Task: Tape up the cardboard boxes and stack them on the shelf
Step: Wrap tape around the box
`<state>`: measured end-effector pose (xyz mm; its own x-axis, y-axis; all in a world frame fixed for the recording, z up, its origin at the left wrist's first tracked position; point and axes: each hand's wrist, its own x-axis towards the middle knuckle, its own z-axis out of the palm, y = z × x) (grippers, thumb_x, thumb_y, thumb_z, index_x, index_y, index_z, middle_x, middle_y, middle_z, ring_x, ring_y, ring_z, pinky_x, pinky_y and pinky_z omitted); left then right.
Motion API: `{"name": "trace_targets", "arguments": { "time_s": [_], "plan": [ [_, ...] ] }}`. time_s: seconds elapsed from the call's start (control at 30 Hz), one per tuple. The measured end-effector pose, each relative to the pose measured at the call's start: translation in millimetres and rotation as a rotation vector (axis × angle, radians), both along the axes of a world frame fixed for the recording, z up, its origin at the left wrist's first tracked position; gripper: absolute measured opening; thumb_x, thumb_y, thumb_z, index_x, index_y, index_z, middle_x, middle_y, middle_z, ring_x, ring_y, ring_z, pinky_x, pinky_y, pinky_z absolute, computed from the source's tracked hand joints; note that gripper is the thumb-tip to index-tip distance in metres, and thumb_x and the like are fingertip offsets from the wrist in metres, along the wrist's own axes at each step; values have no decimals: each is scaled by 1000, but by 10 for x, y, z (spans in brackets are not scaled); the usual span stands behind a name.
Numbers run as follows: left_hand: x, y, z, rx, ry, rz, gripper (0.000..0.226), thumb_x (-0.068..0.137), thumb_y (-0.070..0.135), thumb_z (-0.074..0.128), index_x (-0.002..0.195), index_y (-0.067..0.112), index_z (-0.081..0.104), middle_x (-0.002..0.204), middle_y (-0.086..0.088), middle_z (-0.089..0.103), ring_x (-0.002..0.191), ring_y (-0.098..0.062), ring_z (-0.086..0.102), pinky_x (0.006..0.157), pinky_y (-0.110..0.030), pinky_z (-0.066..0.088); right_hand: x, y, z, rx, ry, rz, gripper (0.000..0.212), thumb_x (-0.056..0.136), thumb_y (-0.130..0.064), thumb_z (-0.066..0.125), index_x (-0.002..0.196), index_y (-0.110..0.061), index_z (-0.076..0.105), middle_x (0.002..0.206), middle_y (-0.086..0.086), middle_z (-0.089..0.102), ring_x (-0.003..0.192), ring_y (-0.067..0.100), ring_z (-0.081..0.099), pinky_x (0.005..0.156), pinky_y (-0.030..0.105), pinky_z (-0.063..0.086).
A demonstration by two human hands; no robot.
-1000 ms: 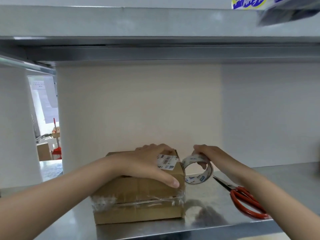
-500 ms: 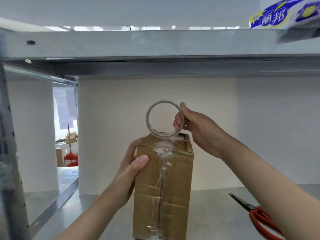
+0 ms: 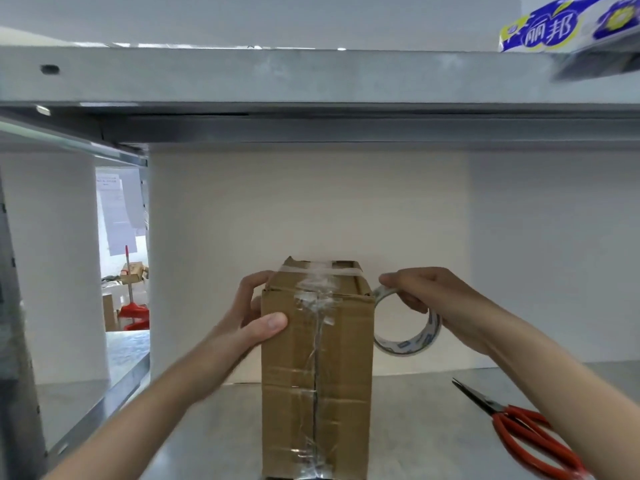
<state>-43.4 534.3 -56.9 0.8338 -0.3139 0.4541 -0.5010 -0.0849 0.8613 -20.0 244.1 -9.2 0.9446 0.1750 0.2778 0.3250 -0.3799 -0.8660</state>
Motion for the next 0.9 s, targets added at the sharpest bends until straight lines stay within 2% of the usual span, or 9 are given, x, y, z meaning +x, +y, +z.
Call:
{"name": "trace_targets", "arguments": {
  "time_s": [0.07, 0.2, 0.27, 0.33, 0.43, 0.57, 0.67, 0.8, 0.9],
  "plan": [
    [-22, 145, 311, 203, -98, 41, 100, 51, 84, 74, 139, 54, 37, 149, 17, 47, 140, -12, 43, 112, -40, 41, 11, 44, 23, -7, -53, 3, 50, 88, -43, 68, 45, -24, 50, 51, -14, 41, 48, -1, 42, 74, 21, 36],
    [-42, 55, 1081, 713, -195, 129, 102, 53, 94, 57, 142, 70, 14, 158, 38, 11, 145, 5, 17, 115, -36, 25, 49, 156, 115, -47, -46, 107, 43, 88, -39, 69, 70, -4, 52, 59, -3, 34, 55, 11, 33, 70, 27, 30],
    [58, -94, 1268, 1046, -39, -18, 104, 60, 88, 64, 147, 63, 12, 158, 34, 17, 147, -1, 20, 117, -36, 28, 67, 216, 149, -59, -40, 149, 39, 89, -37, 69, 72, -7, 51, 58, -3, 34, 54, 12, 31, 64, 26, 28],
    [173, -189, 1302, 1214, 70, -54, 104, 65, 74, 75, 150, 53, 18, 150, 26, 32, 141, -7, 34, 110, -29, 38, 97, 229, 163, -42, -34, 164, 39, 90, -41, 68, 75, -11, 49, 60, -3, 34, 57, 13, 32, 64, 26, 29],
    [222, -62, 1248, 1160, 22, 4, 100, 63, 66, 80, 146, 54, 26, 141, 25, 38, 129, -6, 44, 102, -25, 46, 153, 165, 127, 86, 29, 229, 40, 94, -48, 60, 75, -14, 51, 65, -1, 41, 63, 14, 41, 72, 26, 35],
    [57, 375, 997, 836, -28, 52, 93, 56, 65, 83, 137, 59, 39, 133, 26, 54, 120, -5, 59, 94, -33, 57, 229, 214, -53, 380, 62, 449, 24, 93, -34, 57, 84, -13, 65, 76, 4, 60, 83, 21, 58, 91, 34, 43],
    [-138, 481, 704, 590, -76, 128, 89, 55, 63, 82, 134, 63, 42, 130, 30, 56, 118, 3, 58, 95, -31, 55, 294, 484, -120, 511, 83, 538, 42, 93, -49, 52, 84, -10, 65, 81, 9, 62, 97, 28, 58, 103, 40, 42],
    [-369, 438, 21, 302, 5, 214, 75, 52, 64, 77, 115, 80, 40, 119, 40, 59, 112, 12, 59, 83, -10, 52, 315, 922, -95, 530, 63, 573, 50, 89, -61, 48, 66, -16, 46, 63, 5, 46, 77, 27, 56, 89, 35, 44],
    [-443, 521, -344, 184, 89, 285, 101, 40, 78, 80, 131, 68, 37, 129, 22, 62, 118, -5, 62, 91, -25, 56, 305, 1150, -165, 440, 83, 581, 50, 91, -60, 46, 66, -17, 42, 60, 2, 41, 68, 21, 51, 85, 32, 41]
  ]
}}
